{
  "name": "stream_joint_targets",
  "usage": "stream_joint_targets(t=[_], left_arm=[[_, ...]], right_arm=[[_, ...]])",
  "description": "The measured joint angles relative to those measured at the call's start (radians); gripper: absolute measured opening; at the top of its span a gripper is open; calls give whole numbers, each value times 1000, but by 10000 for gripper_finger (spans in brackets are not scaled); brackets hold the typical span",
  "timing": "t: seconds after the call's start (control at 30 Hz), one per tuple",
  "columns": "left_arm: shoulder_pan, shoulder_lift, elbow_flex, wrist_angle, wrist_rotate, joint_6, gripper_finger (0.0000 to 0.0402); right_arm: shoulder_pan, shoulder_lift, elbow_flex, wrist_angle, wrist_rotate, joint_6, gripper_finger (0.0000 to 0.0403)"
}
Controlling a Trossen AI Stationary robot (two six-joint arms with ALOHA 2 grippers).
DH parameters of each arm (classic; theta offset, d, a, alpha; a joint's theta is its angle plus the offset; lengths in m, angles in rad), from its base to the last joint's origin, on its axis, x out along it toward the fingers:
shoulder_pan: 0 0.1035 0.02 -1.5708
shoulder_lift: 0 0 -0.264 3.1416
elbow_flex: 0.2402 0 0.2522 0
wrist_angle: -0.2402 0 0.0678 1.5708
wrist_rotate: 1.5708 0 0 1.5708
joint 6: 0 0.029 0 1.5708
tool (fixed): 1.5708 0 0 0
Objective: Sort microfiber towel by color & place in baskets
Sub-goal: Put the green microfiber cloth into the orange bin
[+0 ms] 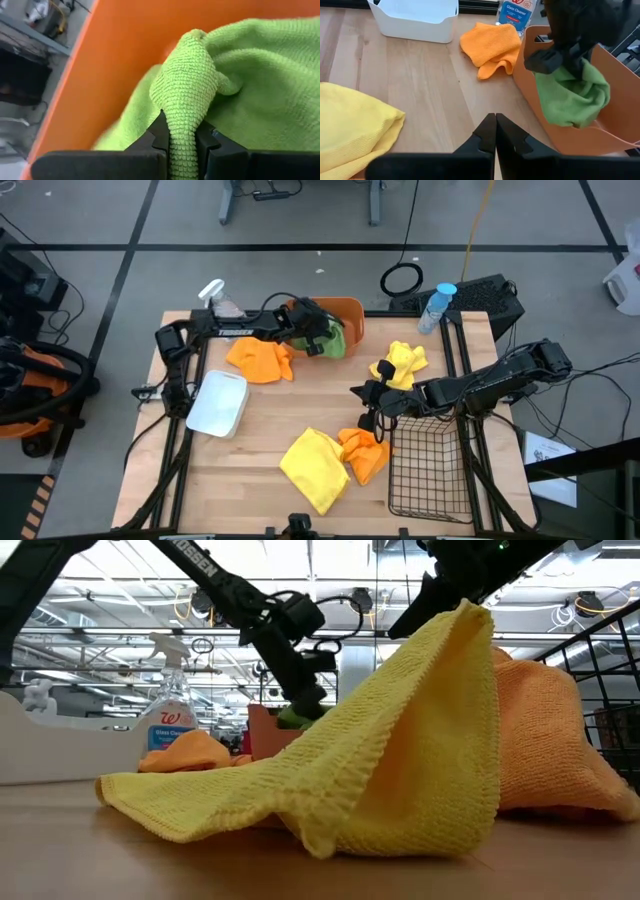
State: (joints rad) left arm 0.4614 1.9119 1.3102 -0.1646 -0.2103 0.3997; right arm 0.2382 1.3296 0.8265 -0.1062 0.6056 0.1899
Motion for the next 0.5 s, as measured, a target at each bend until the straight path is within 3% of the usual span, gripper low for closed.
stream_joint_targets(t=[0.2,0.5], left_arm=[[-1,-15,-1,-23,0,-61,64],[-12,-155,0,-132,-28,-106,228]], right_arm=[[0,0,0,-2,-3,8,0],[0,0,0,-10,-4,8,0]])
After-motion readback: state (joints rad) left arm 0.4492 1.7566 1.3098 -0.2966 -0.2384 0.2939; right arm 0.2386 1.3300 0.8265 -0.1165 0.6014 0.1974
